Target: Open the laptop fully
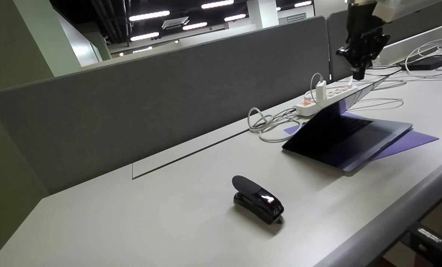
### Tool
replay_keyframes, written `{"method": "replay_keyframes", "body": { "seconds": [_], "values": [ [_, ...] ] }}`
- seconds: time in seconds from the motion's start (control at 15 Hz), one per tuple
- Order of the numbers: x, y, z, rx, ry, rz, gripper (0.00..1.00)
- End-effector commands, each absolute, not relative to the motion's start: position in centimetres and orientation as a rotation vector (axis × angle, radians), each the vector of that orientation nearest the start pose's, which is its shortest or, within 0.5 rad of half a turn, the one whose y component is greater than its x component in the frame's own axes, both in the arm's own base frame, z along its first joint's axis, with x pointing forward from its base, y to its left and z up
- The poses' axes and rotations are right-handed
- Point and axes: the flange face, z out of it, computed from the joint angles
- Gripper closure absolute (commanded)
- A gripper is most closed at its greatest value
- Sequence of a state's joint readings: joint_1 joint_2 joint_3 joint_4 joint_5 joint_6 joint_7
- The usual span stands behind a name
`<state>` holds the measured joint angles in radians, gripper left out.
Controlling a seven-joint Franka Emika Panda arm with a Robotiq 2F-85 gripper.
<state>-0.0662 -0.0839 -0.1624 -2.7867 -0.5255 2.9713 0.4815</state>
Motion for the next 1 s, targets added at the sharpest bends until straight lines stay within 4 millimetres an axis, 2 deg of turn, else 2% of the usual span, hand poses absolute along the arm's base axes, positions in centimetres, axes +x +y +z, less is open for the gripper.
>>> {"method": "replay_keyframes", "body": {
  "seconds": [0.0, 0.07, 0.2, 0.33, 0.47, 0.6, 0.67, 0.73, 0.93],
  "values": [
    [39.7, -7.0, 27.2, -3.181, 0.418, -0.515, 1.0],
    [39.8, -7.1, 27.1, -3.172, 0.432, -0.501, 1.0],
    [40.2, -6.1, 26.4, -3.133, 0.438, -0.465, 1.0],
    [40.5, -4.0, 26.6, -3.08, 0.447, -0.42, 1.0],
    [40.4, -1.8, 27.9, -3.006, 0.459, -0.358, 1.0],
    [39.9, -0.9, 28.5, -2.931, 0.474, -0.267, 1.0],
    [40.4, -1.2, 27.0, -2.994, 0.476, -0.307, 1.0],
    [40.4, -0.6, 27.3, -2.983, 0.459, -0.301, 0.99],
    [40.3, -0.9, 27.1, -2.994, 0.465, -0.298, 0.99]
  ]
}}
